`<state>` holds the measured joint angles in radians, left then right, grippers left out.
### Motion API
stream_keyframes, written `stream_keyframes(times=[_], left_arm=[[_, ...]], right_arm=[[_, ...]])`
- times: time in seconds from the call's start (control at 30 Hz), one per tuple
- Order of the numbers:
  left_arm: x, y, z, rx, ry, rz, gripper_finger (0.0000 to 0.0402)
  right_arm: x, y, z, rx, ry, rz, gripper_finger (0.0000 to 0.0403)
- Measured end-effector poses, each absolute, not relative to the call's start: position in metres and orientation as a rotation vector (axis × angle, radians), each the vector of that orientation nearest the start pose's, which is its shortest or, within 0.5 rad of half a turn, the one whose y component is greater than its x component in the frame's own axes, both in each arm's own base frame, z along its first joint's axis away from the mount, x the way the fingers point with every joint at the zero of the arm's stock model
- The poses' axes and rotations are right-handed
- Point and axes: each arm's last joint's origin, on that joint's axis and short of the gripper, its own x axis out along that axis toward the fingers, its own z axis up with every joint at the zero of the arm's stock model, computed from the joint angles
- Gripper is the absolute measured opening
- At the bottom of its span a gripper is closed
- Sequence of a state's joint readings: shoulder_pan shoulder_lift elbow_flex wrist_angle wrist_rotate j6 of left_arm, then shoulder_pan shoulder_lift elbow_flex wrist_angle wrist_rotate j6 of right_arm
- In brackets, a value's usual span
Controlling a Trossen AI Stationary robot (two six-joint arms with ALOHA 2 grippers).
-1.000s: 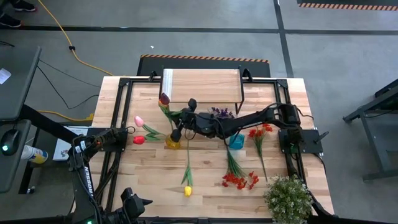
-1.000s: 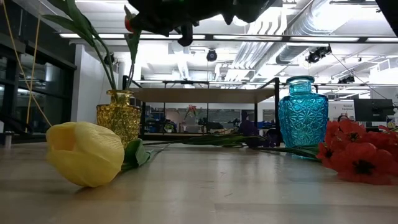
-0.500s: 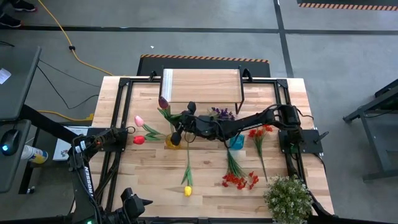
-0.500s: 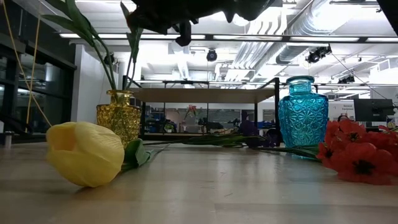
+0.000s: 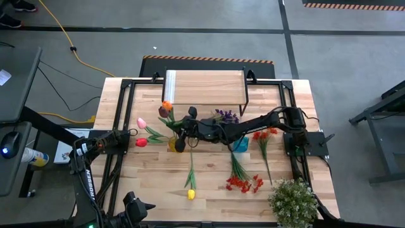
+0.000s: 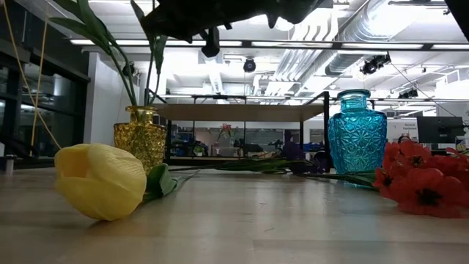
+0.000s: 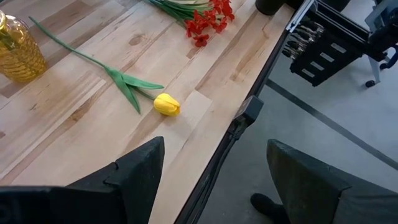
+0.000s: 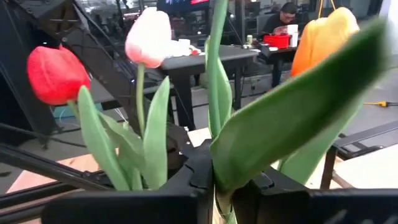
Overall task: Pick and place flowers into a vace then onto a shelf
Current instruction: Put the dark red tulip into the yellow vase
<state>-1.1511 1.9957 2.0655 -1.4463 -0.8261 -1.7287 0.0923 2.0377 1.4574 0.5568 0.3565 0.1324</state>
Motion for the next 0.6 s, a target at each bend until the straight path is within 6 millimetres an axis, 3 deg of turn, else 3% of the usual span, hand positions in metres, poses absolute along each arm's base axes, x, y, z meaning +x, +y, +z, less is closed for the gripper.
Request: stream_keyframes(times=[0.6], left_arm=[[0.177, -0.345, 0.336, -0.505, 0.662, 0.375, 0.0317]], right_arm=[[0.469, 0.041, 0.239, 0.13, 0.153, -0.14, 0.0137]])
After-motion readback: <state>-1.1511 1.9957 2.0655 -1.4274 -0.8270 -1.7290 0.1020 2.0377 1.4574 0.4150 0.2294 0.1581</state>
